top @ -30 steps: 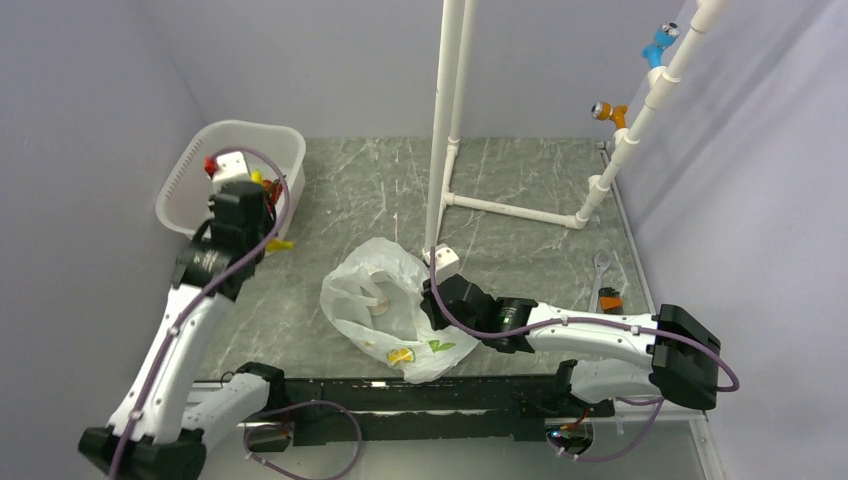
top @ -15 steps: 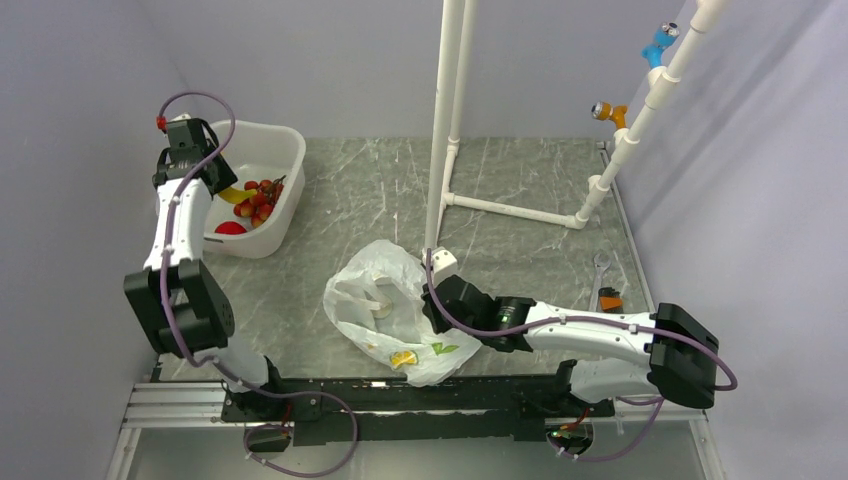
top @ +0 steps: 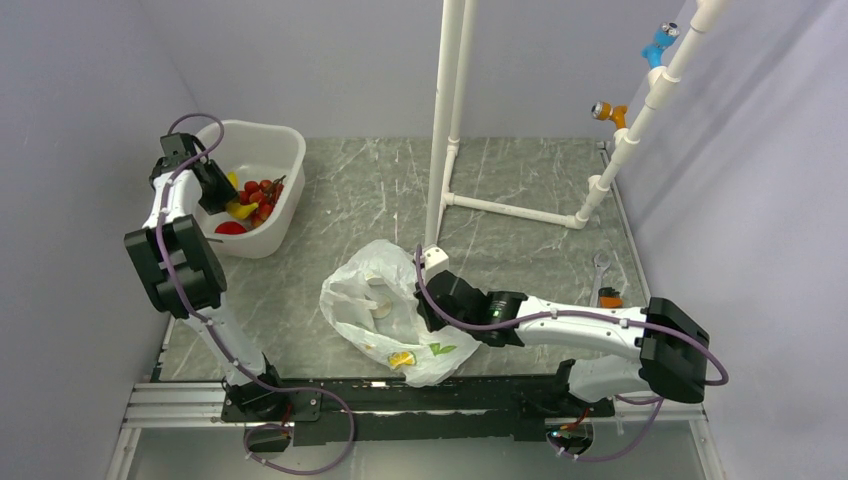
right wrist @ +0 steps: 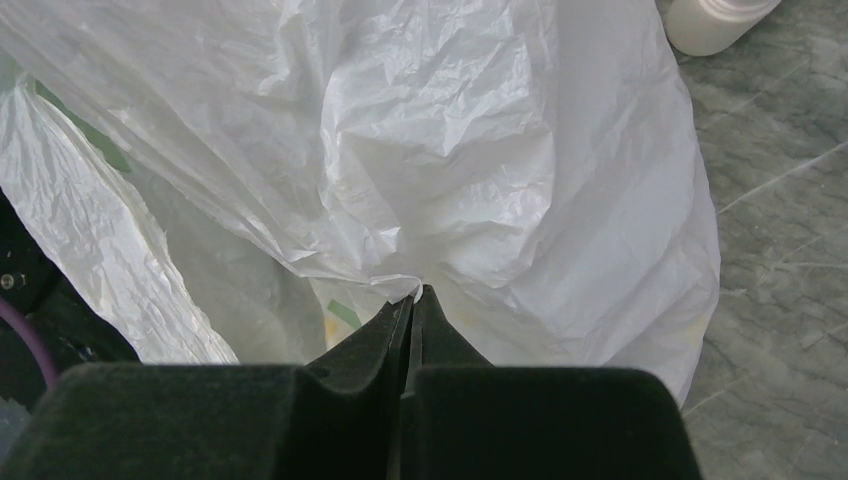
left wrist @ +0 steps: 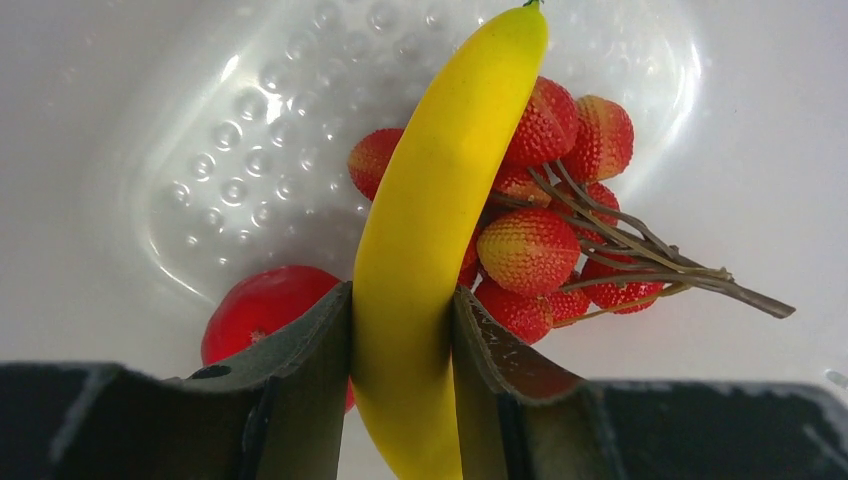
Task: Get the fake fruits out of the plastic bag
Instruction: Place the fake fruit in the bin.
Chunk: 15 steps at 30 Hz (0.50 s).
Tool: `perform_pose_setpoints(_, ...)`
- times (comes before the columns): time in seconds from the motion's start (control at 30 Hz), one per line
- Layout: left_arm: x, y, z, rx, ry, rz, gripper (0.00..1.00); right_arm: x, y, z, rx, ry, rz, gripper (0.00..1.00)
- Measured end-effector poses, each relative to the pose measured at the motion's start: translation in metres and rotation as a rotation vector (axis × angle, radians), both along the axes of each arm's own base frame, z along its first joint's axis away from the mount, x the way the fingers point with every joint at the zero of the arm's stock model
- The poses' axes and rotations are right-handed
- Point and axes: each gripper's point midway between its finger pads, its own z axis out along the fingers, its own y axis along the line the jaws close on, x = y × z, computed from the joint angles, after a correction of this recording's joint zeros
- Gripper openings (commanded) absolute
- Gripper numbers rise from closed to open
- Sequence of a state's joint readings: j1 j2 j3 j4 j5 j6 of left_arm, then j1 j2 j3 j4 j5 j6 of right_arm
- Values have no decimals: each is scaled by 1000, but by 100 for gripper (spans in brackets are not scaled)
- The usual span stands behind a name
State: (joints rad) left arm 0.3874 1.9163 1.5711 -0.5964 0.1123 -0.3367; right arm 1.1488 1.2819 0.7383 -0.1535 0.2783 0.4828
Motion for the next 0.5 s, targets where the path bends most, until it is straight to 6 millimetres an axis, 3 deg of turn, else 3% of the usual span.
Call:
perform_pose_setpoints(0.17, 9, -1, -7, -14, 14, -13, 6, -1, 5, -3, -13, 25, 8, 0)
perform_pose_setpoints(0.3, 16, 0, -25, -35, 41, -20, 14, 0, 12, -2, -16, 37, 15, 0)
perform_pose_setpoints(0.4, 15, -2, -42, -61, 76, -24, 32, 0, 15, -2, -13, 43, 18, 0)
perform_pose_setpoints(0.5, 16, -4, -43, -74, 77, -32, 55, -2, 17, -2, -10, 52, 23, 0)
